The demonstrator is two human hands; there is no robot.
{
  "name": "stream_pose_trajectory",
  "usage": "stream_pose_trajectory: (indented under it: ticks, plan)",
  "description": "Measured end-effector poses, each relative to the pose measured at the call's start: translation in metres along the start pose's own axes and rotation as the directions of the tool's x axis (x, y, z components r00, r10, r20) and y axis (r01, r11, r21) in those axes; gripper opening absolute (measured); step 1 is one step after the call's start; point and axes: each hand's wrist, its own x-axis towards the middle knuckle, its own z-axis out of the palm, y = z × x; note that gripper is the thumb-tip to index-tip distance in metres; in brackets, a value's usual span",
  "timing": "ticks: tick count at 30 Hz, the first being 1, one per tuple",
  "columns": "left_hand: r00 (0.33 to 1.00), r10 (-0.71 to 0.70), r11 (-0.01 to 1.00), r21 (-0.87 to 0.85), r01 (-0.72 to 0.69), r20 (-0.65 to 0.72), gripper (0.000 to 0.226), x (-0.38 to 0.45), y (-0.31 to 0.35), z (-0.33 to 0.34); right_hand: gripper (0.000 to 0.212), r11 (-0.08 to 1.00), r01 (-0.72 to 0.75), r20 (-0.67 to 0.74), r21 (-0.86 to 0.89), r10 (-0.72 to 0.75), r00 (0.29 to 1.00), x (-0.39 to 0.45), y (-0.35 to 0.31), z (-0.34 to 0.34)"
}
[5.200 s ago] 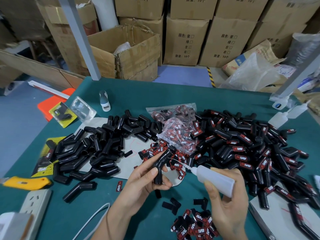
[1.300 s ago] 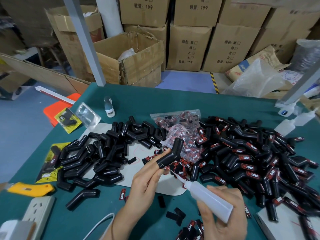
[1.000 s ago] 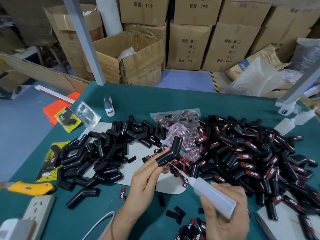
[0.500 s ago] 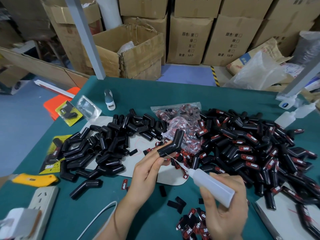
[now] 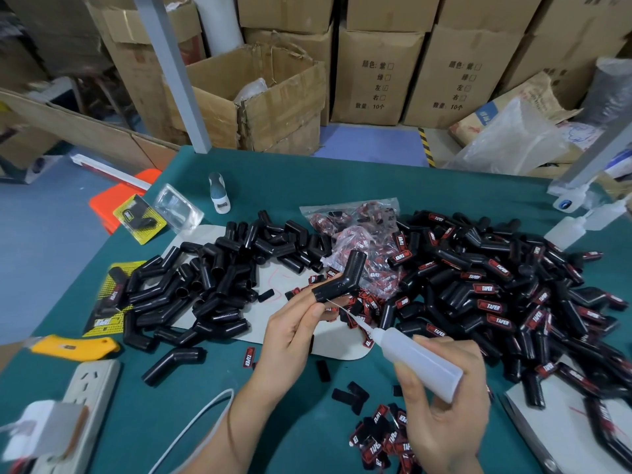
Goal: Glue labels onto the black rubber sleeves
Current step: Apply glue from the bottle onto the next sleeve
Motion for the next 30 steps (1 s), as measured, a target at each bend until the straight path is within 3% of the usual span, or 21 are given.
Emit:
stream_pose_trajectory:
  ticks: [30]
  plan:
    - [1.000, -0.006, 1.000, -0.030, 0.007, 0.018, 0.037, -0.0004, -0.0001, -0.0010, 0.032, 0.996, -0.083, -0.073, -0.021, 0.082, 0.994, 0.0039, 0.0036, -0.0074]
